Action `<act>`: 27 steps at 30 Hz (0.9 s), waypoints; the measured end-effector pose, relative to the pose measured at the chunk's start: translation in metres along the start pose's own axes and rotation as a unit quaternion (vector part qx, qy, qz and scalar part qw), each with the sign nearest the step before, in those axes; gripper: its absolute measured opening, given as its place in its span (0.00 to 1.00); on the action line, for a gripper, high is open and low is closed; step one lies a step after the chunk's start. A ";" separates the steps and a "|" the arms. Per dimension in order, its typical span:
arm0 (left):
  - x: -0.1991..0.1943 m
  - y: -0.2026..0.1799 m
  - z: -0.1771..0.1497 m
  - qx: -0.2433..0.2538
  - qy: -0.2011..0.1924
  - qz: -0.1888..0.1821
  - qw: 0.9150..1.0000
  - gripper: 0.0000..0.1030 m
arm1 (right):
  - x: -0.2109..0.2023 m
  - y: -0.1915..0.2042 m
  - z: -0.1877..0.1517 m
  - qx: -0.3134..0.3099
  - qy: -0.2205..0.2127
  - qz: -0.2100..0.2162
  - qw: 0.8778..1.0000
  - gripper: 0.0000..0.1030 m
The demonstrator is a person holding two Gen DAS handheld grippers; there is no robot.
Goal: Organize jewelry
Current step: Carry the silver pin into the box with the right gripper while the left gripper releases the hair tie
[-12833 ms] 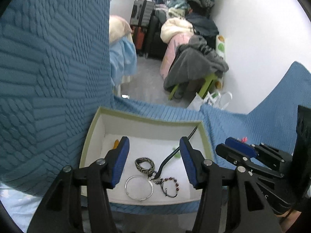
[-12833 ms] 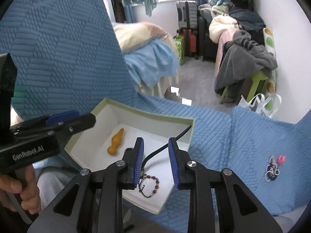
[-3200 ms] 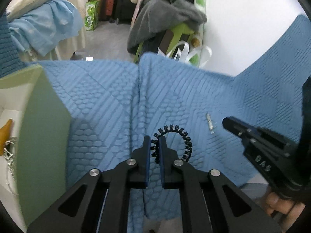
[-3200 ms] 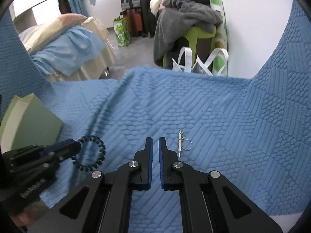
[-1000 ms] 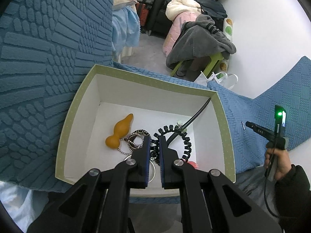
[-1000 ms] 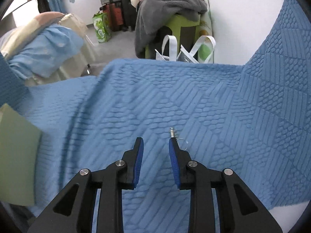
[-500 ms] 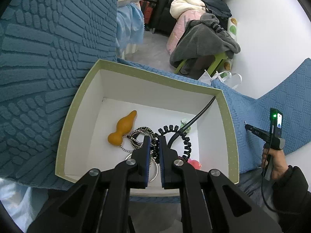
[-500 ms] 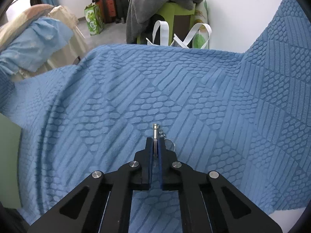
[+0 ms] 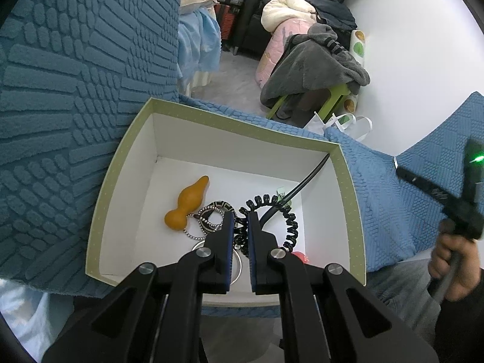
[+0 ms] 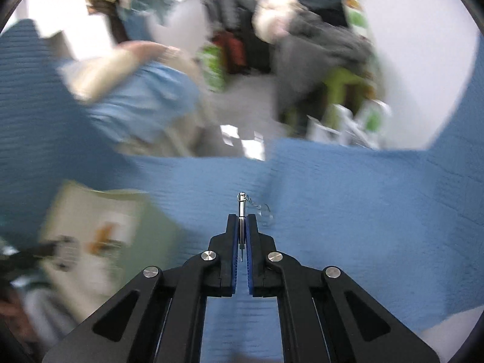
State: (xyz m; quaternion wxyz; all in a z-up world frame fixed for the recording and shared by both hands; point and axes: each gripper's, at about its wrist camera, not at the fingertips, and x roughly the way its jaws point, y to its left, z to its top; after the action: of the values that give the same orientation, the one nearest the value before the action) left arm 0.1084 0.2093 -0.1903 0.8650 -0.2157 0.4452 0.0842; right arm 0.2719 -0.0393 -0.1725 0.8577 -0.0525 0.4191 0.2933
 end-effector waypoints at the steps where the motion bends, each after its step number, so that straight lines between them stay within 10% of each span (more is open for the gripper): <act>1: 0.001 0.000 0.000 0.000 0.001 0.000 1.000 0.08 | -0.005 0.017 0.001 -0.006 -0.006 0.019 1.000 0.01; 9: 0.004 0.000 -0.002 -0.005 0.004 -0.003 1.000 0.08 | 0.021 0.112 -0.025 -0.066 0.037 0.102 0.992 0.02; 23: -0.003 -0.004 -0.001 0.012 0.004 -0.010 1.000 0.09 | 0.026 0.118 -0.049 -0.073 0.072 0.101 0.990 0.21; 27: -0.024 -0.011 0.004 0.022 -0.014 -0.011 1.000 0.35 | 0.003 0.117 -0.038 -0.068 0.047 0.091 0.992 0.21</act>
State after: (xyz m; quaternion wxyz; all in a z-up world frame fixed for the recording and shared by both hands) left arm 0.1009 0.2023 -0.1661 0.8767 -0.2005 0.4320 0.0685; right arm 0.1830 0.0455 -0.1808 0.8013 -0.0861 0.4409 0.3952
